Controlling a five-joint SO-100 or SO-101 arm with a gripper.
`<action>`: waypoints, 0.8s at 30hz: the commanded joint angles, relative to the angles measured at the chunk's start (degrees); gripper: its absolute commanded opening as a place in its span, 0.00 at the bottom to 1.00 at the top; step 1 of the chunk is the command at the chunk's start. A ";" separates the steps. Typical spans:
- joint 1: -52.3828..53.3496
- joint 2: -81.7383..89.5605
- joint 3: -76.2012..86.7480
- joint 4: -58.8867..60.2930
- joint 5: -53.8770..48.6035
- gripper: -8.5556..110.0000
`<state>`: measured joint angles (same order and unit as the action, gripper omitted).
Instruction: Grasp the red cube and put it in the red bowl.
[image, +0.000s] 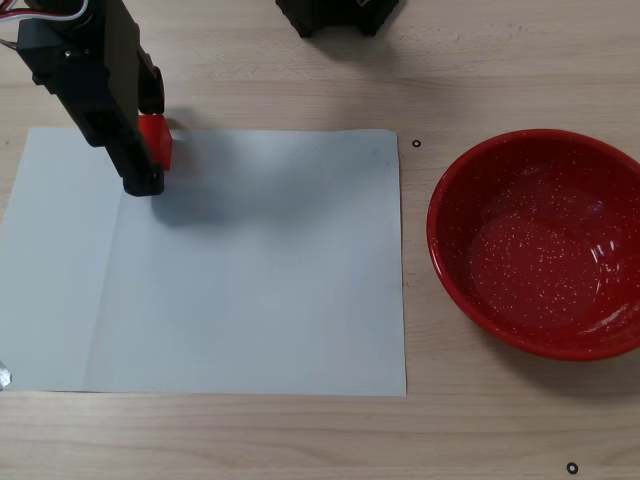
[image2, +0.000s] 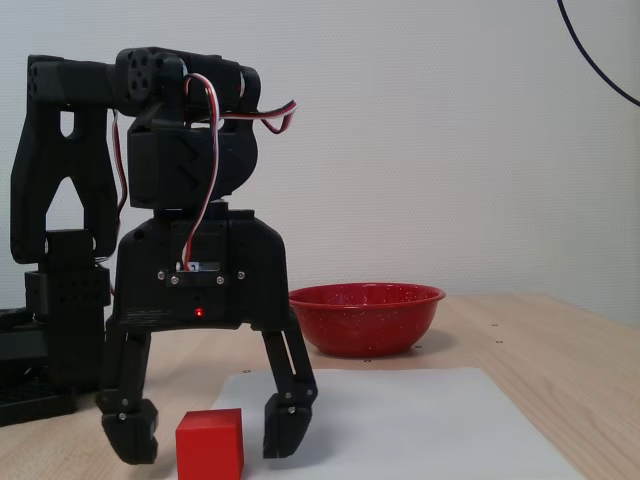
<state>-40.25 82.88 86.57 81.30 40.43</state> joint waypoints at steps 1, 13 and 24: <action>0.35 2.55 -5.45 1.41 -0.79 0.33; 0.00 2.55 -5.36 1.76 -0.35 0.27; -0.35 2.37 -5.01 2.64 0.70 0.17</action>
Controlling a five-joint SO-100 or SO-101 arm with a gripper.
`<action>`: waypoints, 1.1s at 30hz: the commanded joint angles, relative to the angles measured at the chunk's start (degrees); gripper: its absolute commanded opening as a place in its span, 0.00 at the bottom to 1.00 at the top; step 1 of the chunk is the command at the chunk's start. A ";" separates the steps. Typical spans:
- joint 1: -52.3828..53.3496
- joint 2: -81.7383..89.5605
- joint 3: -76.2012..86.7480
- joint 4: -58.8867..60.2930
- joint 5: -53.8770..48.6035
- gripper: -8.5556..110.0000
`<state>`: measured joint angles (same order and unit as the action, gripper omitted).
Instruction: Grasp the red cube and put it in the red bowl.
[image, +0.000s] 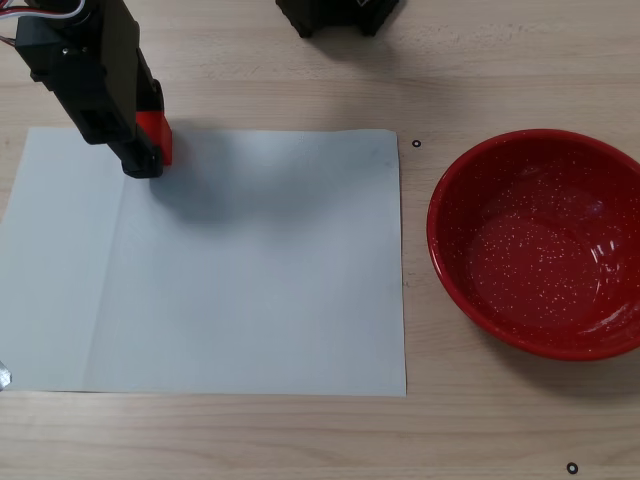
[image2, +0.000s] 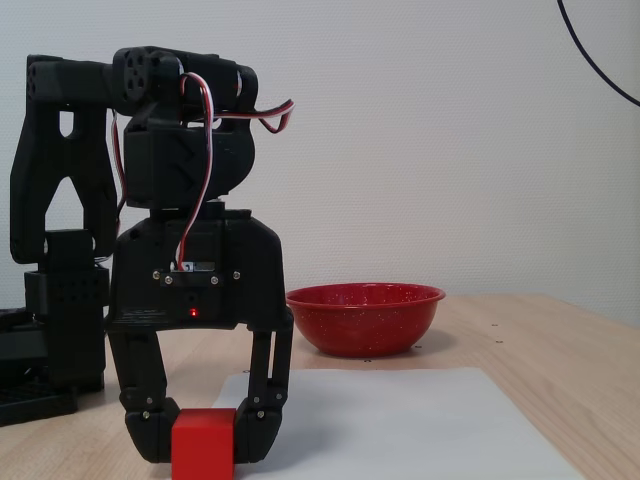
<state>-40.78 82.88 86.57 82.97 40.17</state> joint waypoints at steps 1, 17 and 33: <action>0.18 2.37 -5.01 1.14 1.14 0.15; 2.29 5.80 -14.85 12.13 -3.69 0.07; 18.81 15.38 -24.87 21.97 -14.33 0.07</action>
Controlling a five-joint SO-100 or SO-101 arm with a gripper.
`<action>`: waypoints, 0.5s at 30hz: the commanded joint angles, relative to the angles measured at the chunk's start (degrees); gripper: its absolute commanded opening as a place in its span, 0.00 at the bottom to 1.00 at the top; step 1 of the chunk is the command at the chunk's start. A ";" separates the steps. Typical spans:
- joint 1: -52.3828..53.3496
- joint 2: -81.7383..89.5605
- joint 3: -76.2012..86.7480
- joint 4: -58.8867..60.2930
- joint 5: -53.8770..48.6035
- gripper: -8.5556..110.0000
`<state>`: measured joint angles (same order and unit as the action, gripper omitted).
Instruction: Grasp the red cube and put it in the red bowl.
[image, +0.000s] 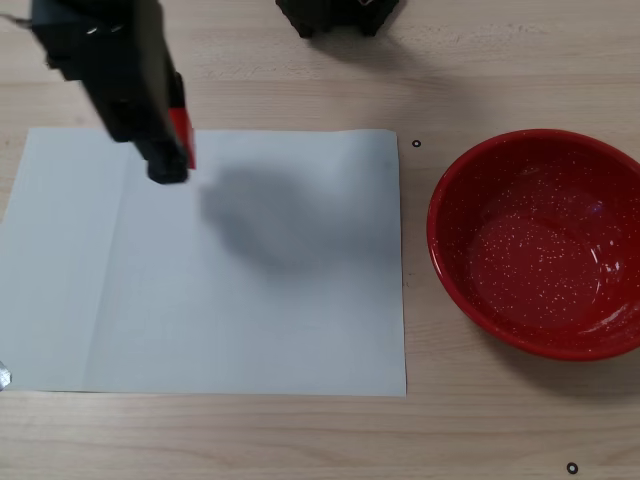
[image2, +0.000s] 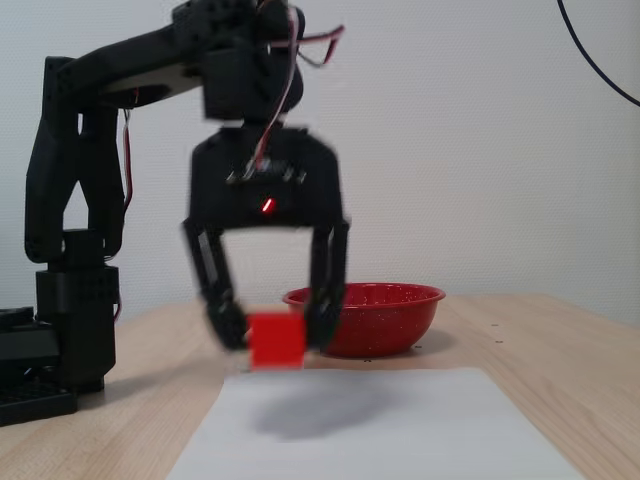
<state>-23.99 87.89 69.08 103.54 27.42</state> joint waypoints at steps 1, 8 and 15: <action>4.13 10.81 -8.26 1.93 -2.64 0.07; 18.02 13.01 -10.81 4.39 -8.70 0.07; 30.15 12.22 -13.54 5.62 -15.12 0.07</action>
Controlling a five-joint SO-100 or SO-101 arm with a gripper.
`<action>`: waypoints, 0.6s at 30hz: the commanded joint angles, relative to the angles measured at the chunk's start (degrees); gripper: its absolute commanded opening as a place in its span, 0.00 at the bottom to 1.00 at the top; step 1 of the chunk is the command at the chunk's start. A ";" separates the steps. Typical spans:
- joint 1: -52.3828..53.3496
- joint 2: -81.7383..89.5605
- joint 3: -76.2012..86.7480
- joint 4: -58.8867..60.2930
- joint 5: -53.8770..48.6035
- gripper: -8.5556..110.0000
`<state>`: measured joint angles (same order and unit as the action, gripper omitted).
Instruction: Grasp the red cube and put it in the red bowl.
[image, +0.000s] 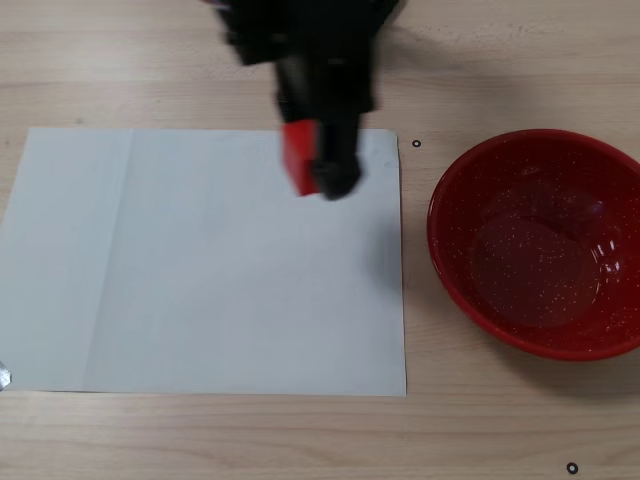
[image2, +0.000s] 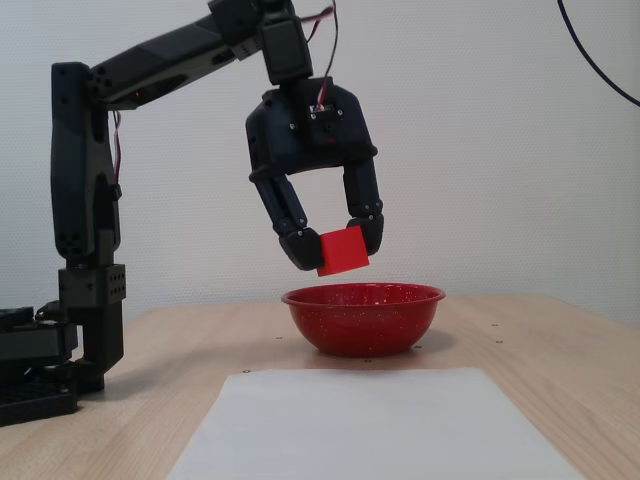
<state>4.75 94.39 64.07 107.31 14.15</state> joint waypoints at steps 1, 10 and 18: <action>3.16 5.27 -8.88 1.85 -2.90 0.07; 18.63 -3.78 -20.57 1.23 -9.67 0.07; 28.12 -10.99 -26.89 -3.96 -10.37 0.07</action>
<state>32.43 81.12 42.71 104.41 4.57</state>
